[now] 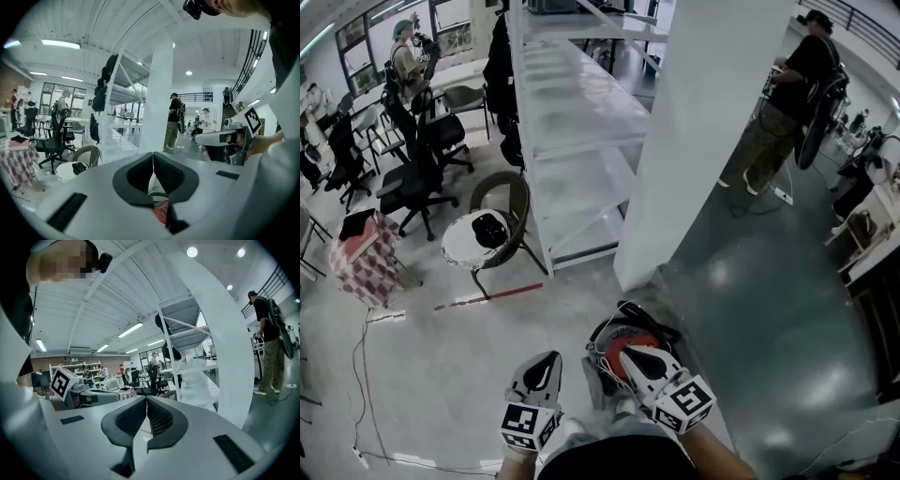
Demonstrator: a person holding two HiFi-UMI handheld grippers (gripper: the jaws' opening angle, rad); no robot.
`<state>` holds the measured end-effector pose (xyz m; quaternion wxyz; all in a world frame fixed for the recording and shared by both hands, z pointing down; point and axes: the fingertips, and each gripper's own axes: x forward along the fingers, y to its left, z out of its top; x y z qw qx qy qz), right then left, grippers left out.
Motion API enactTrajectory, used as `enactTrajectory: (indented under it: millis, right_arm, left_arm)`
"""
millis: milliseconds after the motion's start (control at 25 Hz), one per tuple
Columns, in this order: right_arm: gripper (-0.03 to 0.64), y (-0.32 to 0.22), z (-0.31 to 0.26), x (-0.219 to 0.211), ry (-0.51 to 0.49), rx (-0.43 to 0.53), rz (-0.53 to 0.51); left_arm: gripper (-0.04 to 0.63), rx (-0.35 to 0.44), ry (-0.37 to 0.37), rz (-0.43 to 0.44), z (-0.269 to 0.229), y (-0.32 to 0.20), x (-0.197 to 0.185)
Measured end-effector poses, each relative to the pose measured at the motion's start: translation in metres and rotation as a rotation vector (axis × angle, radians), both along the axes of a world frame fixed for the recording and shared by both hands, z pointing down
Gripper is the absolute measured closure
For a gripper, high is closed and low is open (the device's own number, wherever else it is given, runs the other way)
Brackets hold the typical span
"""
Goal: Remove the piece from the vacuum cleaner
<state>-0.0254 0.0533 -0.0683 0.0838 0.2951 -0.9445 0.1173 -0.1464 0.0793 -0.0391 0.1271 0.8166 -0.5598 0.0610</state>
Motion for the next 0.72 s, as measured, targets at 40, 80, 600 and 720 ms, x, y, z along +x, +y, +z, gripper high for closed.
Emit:
enactTrajectory:
  millis: [40,80,600,720]
  right_arm:
    - [0.586,-0.001,-0.003,-0.001,-0.002,-0.002,-0.001]
    - [0.586,-0.003,-0.007,-0.002,-0.006,-0.001,-0.003]
    - [0.588,-0.004,-0.016,-0.005,-0.023,0.014,-0.017]
    - [0.588,-0.003,-0.016,0.000,-0.023,0.012,-0.012]
  left_arm:
    - [0.575,0.001,0.005,-0.007,-0.004,-0.002,-0.001]
    - [0.575,0.000,0.009,-0.013,-0.007,-0.004,-0.002]
    - [0.575,0.020,0.009,-0.060,-0.012,-0.003,-0.005]
    - [0.575,0.027,0.010,-0.070,-0.011,-0.003,-0.004]
